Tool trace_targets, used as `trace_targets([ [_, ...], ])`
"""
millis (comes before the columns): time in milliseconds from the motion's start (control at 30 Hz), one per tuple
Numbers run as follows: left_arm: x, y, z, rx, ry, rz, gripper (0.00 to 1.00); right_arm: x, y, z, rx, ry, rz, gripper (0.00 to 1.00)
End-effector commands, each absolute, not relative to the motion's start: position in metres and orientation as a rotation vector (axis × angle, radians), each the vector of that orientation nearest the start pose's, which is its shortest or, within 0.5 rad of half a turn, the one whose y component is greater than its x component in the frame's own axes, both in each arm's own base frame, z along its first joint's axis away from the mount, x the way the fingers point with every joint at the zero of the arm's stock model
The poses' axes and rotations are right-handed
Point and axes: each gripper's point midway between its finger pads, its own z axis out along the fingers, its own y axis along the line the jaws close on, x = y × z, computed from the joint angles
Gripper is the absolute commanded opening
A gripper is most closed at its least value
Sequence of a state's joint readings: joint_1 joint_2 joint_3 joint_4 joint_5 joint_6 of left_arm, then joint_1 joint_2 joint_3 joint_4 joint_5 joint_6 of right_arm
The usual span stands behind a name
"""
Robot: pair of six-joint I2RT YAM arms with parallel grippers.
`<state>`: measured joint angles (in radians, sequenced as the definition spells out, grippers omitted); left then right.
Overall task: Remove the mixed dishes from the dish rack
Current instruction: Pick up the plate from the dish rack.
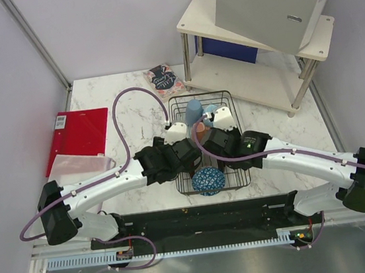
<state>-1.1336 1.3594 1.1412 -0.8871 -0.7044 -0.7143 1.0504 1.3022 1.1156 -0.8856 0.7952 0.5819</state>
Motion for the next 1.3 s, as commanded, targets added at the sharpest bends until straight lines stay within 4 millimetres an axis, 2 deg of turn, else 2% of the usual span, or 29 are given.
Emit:
trace_targets([
  [0, 0.212, -0.229, 0.169, 0.205, 2.278, 0.034, 0.77, 0.236, 0.189, 0.224, -0.289, 2.155, -0.198, 0.00],
  [200, 0.214, -0.229, 0.178, 0.195, 2.258, 0.019, 0.77, 0.234, 0.188, 0.270, -0.281, 2.117, -0.121, 0.00],
  [367, 0.215, -0.227, 0.191, 0.137, 2.229, -0.019, 0.77, 0.227, 0.182, 0.294, -0.210, 2.089, -0.026, 0.00],
  [400, 0.216, -0.225, 0.194, 0.114, 2.218, -0.027, 0.77, 0.226, 0.180, 0.292, -0.202, 2.083, -0.012, 0.00],
  [433, 0.216, -0.222, 0.195, 0.096, 2.211, -0.032, 0.77, 0.226, 0.179, 0.303, -0.157, 2.049, 0.054, 0.00],
  [500, 0.216, -0.217, 0.207, 0.032, 2.177, -0.077, 0.77, 0.224, 0.177, 0.302, -0.107, 2.035, 0.096, 0.00],
  [533, 0.216, -0.216, 0.210, 0.011, 2.163, -0.094, 0.77, 0.223, 0.175, 0.311, -0.064, 2.002, 0.152, 0.00],
  [567, 0.215, -0.213, 0.221, -0.029, 2.137, -0.144, 0.77, 0.223, 0.174, 0.314, -0.037, 1.986, 0.183, 0.00],
  [600, 0.216, -0.211, 0.227, -0.054, 2.117, -0.173, 0.78, 0.221, 0.175, 0.309, -0.032, 1.985, 0.207, 0.00],
  [633, 0.214, -0.209, 0.228, -0.065, 2.104, -0.200, 0.79, 0.220, 0.175, 0.321, 0.028, 1.940, 0.293, 0.00],
  [667, 0.216, -0.214, 0.238, -0.087, 2.064, -0.268, 0.79, 0.219, 0.175, 0.324, 0.045, 1.924, 0.330, 0.00],
  [700, 0.213, -0.210, 0.255, -0.118, 2.019, -0.361, 0.81, 0.217, 0.178, 0.318, 0.043, 1.926, 0.361, 0.00],
  [733, 0.211, -0.209, 0.252, -0.110, 2.006, -0.395, 0.82, 0.215, 0.180, 0.329, 0.074, 1.888, 0.437, 0.00],
  [767, 0.214, -0.221, 0.273, -0.104, 1.920, -0.508, 0.84, 0.215, 0.184, 0.330, 0.077, 1.880, 0.472, 0.00],
  [800, 0.205, -0.223, 0.293, -0.077, 1.863, -0.644, 0.88, 0.213, 0.189, 0.326, 0.063, 1.880, 0.502, 0.00],
  [833, 0.201, -0.228, 0.288, -0.038, 1.837, -0.695, 0.91, 0.210, 0.201, 0.333, 0.044, 1.865, 0.596, 0.00],
  [867, 0.199, -0.233, 0.308, -0.022, 1.753, -0.785, 0.93, 0.209, 0.207, 0.329, 0.032, 1.870, 0.625, 0.00],
  [900, 0.191, -0.239, 0.311, 0.026, 1.730, -0.858, 0.97, 0.207, 0.215, 0.330, 0.014, 1.869, 0.667, 0.00],
  [967, 0.186, -0.246, 0.316, 0.088, 1.707, -0.895, 0.99, 0.203, 0.233, 0.336, -0.013, 1.856, 0.783, 0.00],
  [1000, 0.182, -0.252, 0.322, 0.130, 1.703, -0.928, 0.99, 0.202, 0.239, 0.332, -0.026, 1.860, 0.812, 0.00],
  [1067, 0.181, -0.262, 0.316, 0.184, 1.733, -0.917, 0.99, 0.198, 0.255, 0.342, -0.051, 1.827, 0.925, 0.00],
  [1167, 0.177, -0.270, 0.317, 0.222, 1.743, -0.944, 0.99, 0.196, 0.268, 0.346, -0.081, 1.813, 0.996, 0.00],
  [1267, 0.175, -0.269, 0.321, 0.215, 1.716, -0.971, 0.99, 0.195, 0.274, 0.349, -0.093, 1.791, 1.047, 0.00],
])
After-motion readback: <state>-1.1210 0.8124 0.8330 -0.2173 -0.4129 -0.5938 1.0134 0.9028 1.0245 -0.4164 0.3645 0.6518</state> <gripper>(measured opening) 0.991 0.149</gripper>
